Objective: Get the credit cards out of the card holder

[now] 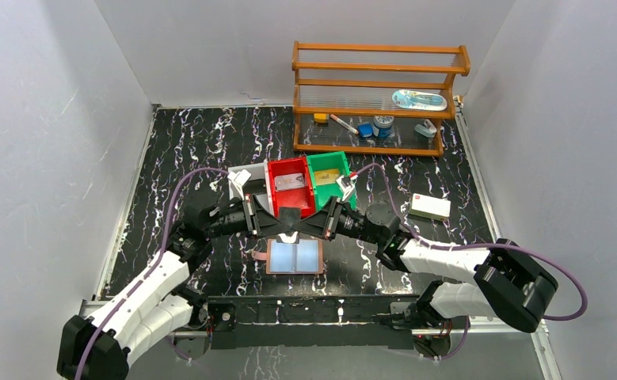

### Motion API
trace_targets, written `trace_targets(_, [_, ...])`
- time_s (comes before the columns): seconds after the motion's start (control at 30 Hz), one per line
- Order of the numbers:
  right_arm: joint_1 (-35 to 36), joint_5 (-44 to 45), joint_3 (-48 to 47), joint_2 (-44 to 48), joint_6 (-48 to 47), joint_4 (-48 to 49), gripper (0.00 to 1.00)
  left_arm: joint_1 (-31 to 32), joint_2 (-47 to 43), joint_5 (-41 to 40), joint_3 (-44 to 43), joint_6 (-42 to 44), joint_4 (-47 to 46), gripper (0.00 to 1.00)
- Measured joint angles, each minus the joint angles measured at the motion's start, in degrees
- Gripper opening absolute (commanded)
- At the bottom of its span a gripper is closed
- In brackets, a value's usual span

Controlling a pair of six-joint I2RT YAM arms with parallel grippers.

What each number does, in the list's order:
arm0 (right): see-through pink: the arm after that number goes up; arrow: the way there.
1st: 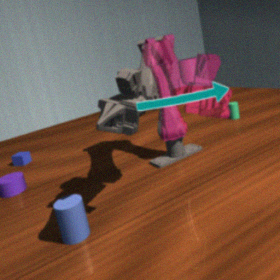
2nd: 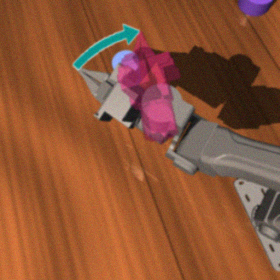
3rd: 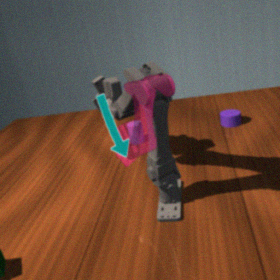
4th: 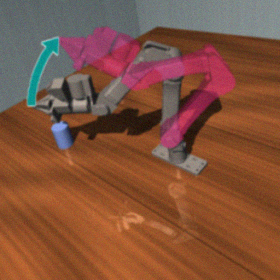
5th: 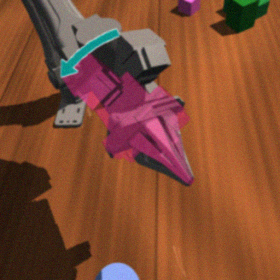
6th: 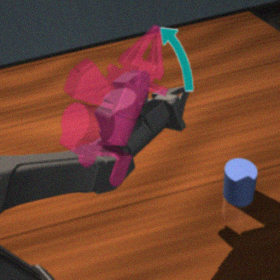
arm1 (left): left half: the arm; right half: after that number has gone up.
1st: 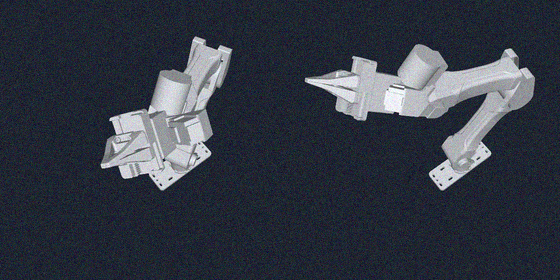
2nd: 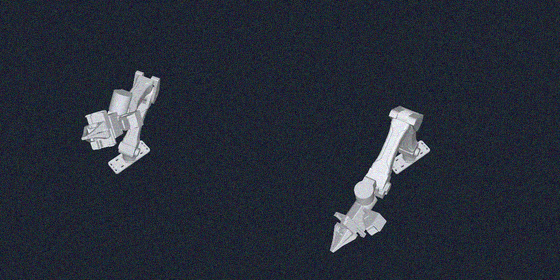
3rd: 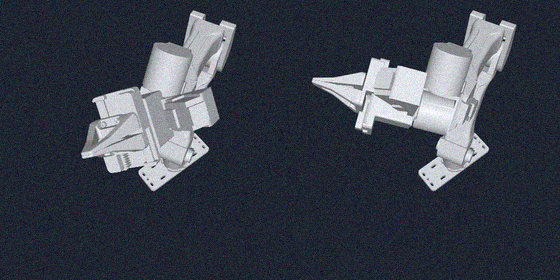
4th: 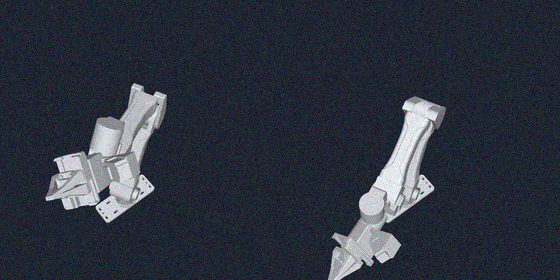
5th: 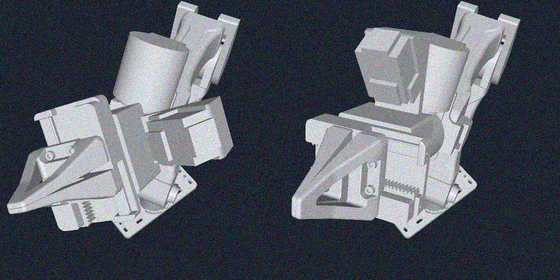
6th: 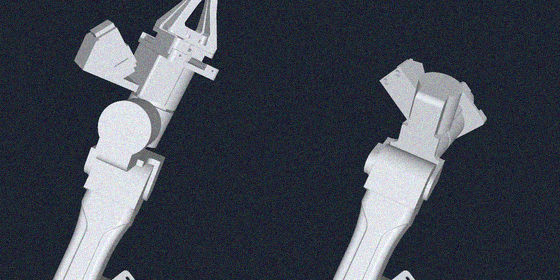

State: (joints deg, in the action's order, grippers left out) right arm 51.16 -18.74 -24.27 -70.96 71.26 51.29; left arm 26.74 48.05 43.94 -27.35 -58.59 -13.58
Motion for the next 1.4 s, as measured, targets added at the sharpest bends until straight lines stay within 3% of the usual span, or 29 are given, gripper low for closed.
trace_targets(0.17, [0.35,0.81,0.81,0.83,0.42,-1.36,0.49,-0.55,-1.33,-0.37,-0.28,1.55,1.38,0.0])
trace_targets(0.33, [0.35,3.3,1.7,3.85,-0.24,-8.17,0.63,-1.38,-0.68,-4.39,-7.52,10.82,13.92,0.0])
trace_targets(0.57, [0.35,8.46,1.68,10.67,-2.64,-19.32,0.66,-1.46,4.74,-19.23,-24.85,32.02,34.42,0.0])
trace_targets(0.83, [0.35,11.78,1.66,13.25,-4.11,-27.3,0.66,-1.46,11.15,-32.04,-29.2,58.01,44.35,0.0])
trace_targets(1.13, [0.35,13.51,1.66,14.49,-4.04,-29.4,0.66,-1.51,13.79,-36.39,-28.61,86.4,44.59,0.0])
trace_targets(1.4, [0.35,14.23,1.68,16.35,-3.74,-31.56,0.66,-1.51,25.11,-41.24,-28.24,99.1,38.6,0.0])
